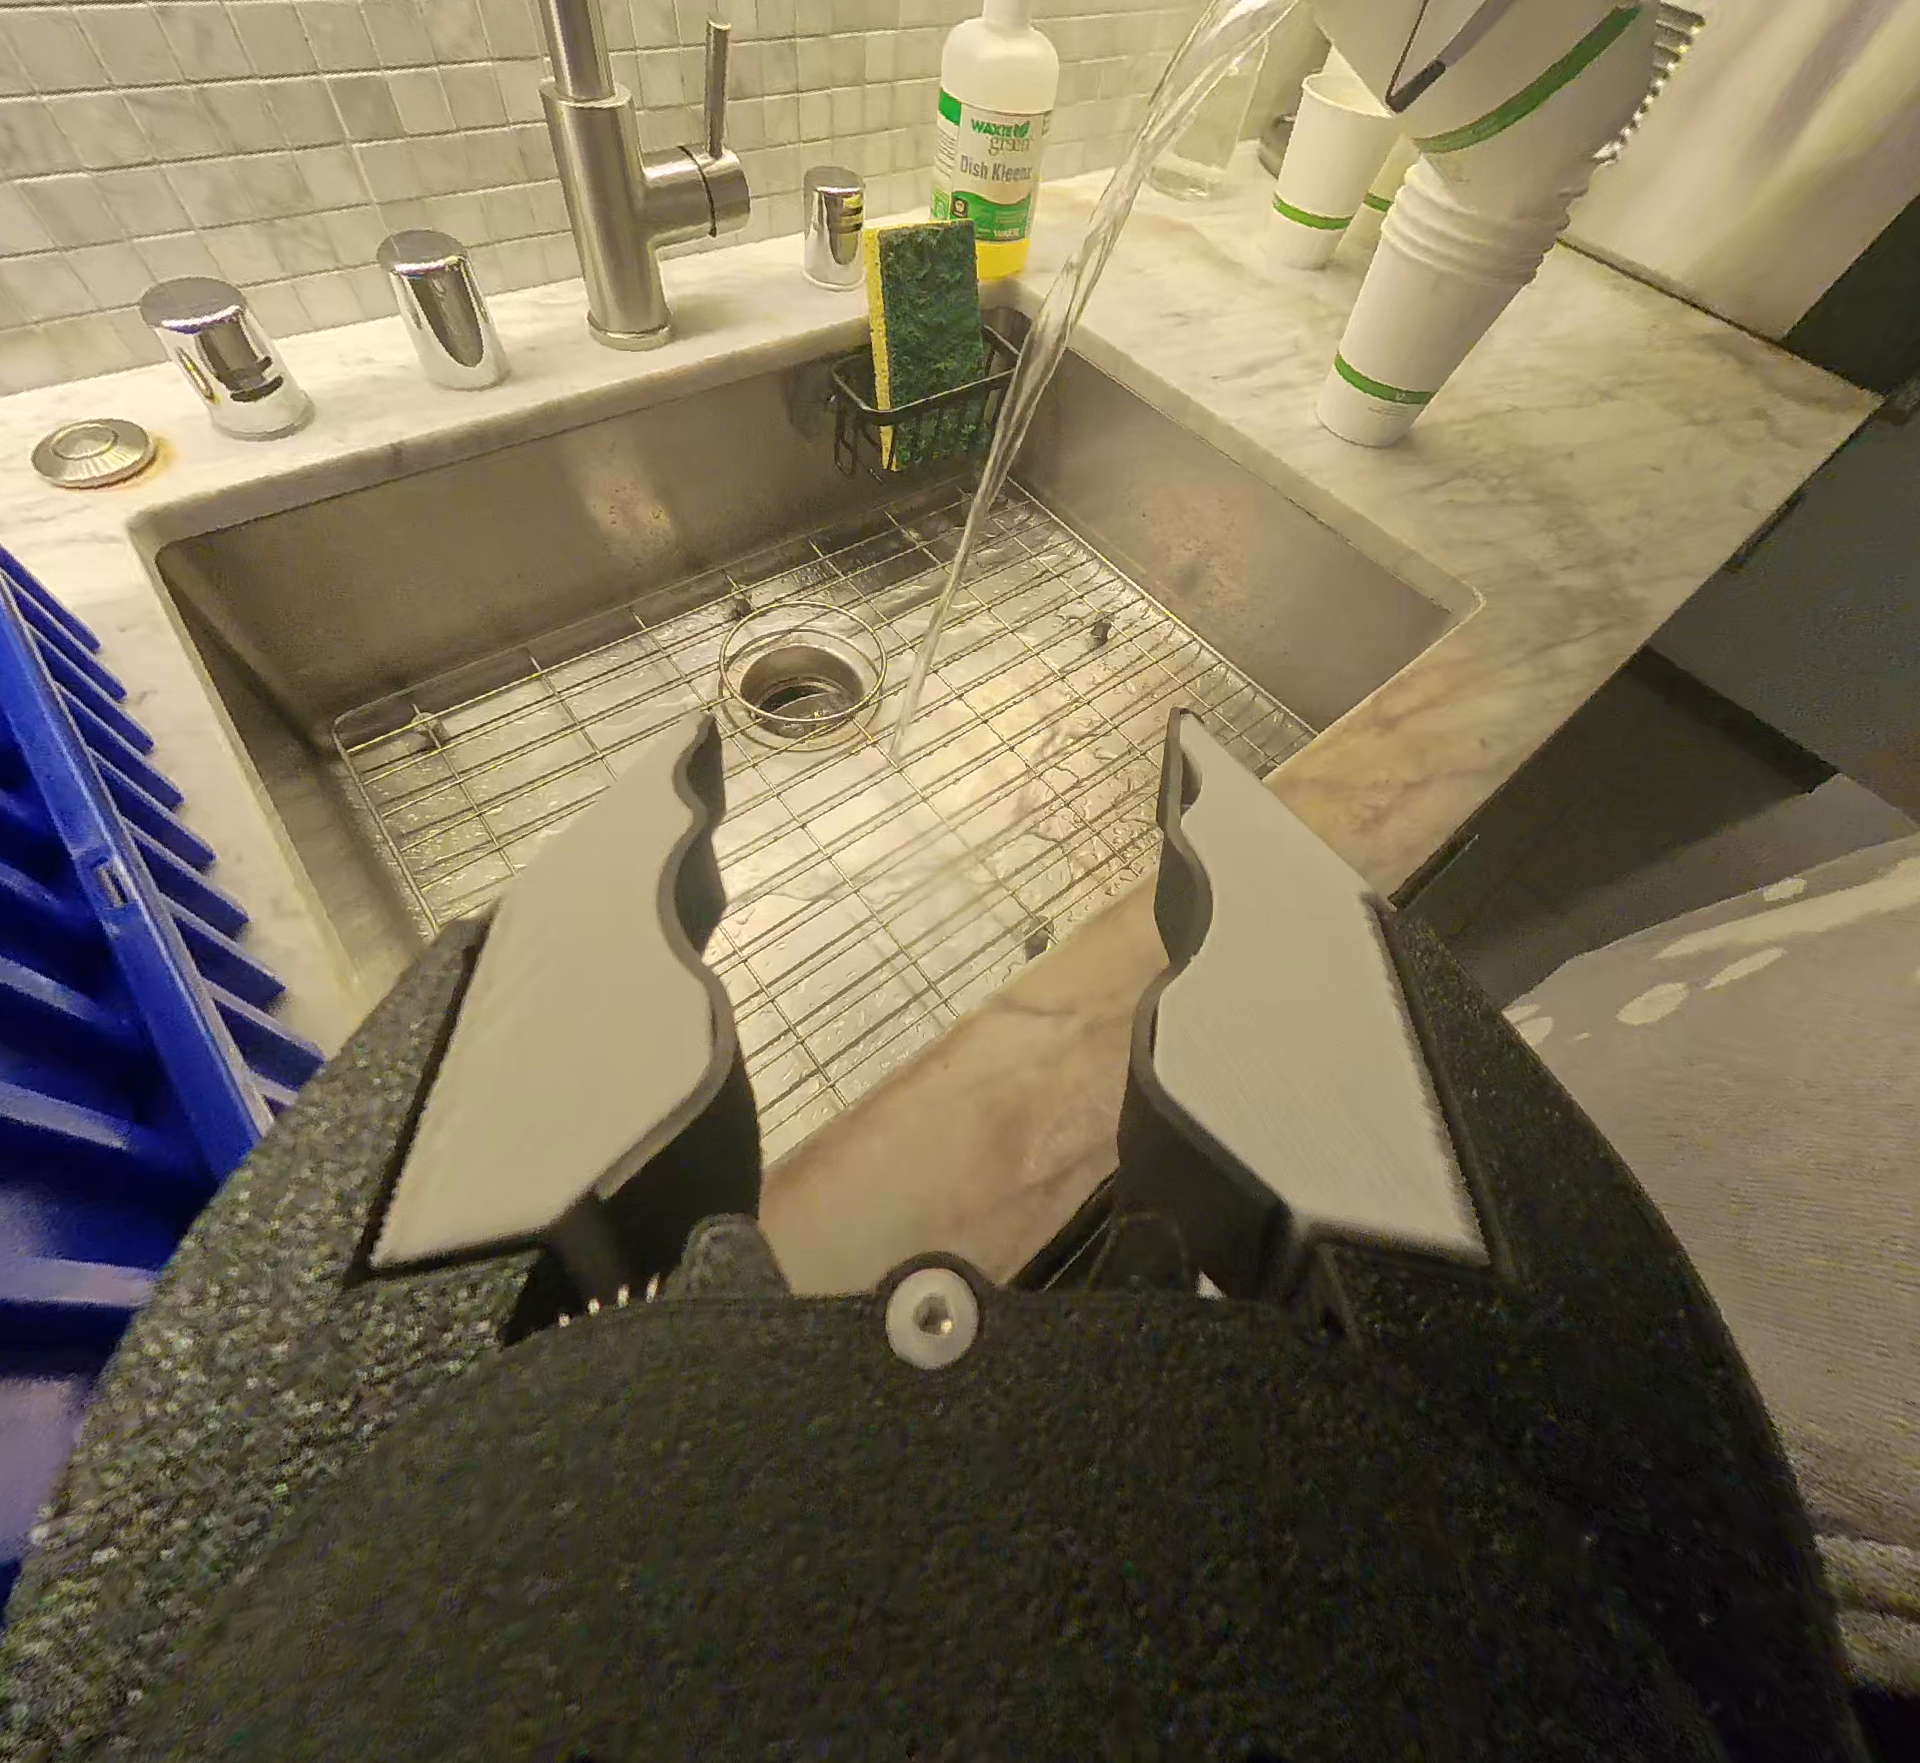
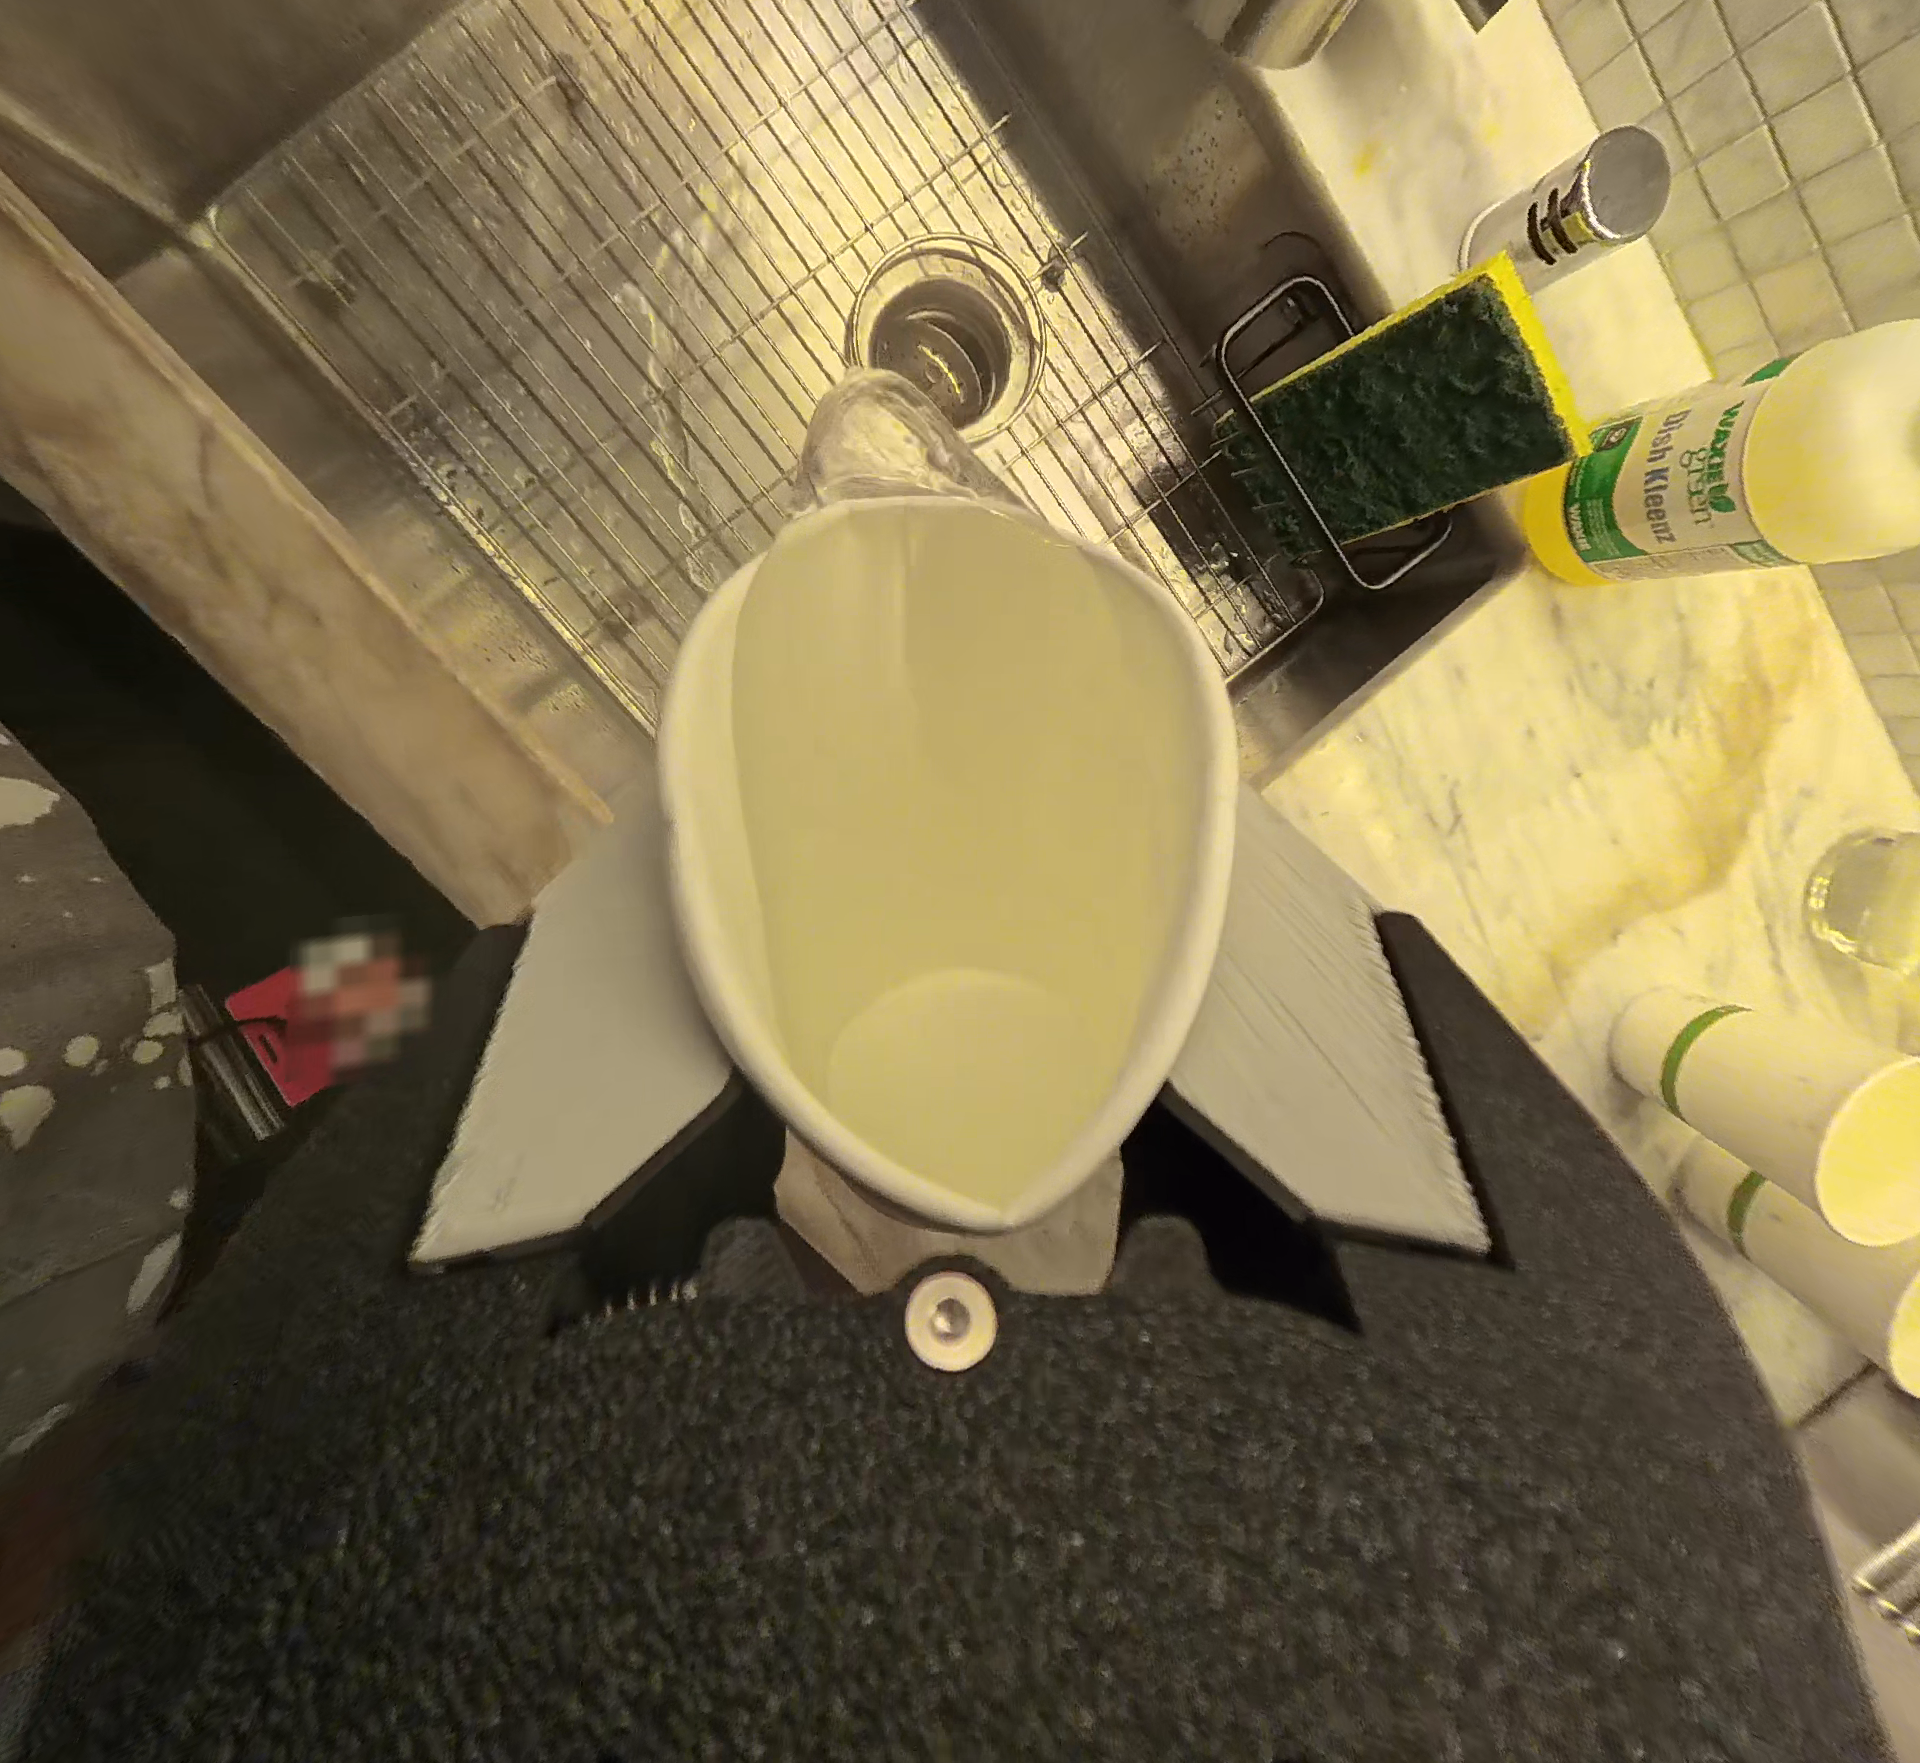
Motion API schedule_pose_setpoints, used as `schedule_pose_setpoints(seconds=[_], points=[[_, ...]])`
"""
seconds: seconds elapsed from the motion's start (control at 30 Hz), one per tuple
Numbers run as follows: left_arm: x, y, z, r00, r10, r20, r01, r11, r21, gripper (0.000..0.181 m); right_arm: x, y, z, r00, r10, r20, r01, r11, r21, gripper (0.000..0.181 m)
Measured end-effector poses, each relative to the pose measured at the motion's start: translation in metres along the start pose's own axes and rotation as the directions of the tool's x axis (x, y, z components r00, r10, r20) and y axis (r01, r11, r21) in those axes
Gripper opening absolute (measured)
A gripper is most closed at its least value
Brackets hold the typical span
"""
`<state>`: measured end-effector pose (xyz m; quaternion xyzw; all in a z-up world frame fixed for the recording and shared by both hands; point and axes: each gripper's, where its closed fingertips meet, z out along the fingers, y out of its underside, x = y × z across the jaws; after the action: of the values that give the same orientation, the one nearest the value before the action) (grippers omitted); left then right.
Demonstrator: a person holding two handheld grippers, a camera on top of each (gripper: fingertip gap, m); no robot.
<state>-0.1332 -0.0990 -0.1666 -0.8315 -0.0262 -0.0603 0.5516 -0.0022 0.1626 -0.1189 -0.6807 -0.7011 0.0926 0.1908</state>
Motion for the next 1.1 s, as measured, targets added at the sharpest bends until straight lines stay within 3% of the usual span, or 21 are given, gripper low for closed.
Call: schedule_pose_setpoints(seconds=[1.1], points=[[-0.004,0.014,0.002,0.999,0.041,0.018,-0.041,0.998,-0.042,0.086,0.012,-0.004,-0.018,0.974,-0.224,-0.027,0.212,0.949,-0.234,0.075]])
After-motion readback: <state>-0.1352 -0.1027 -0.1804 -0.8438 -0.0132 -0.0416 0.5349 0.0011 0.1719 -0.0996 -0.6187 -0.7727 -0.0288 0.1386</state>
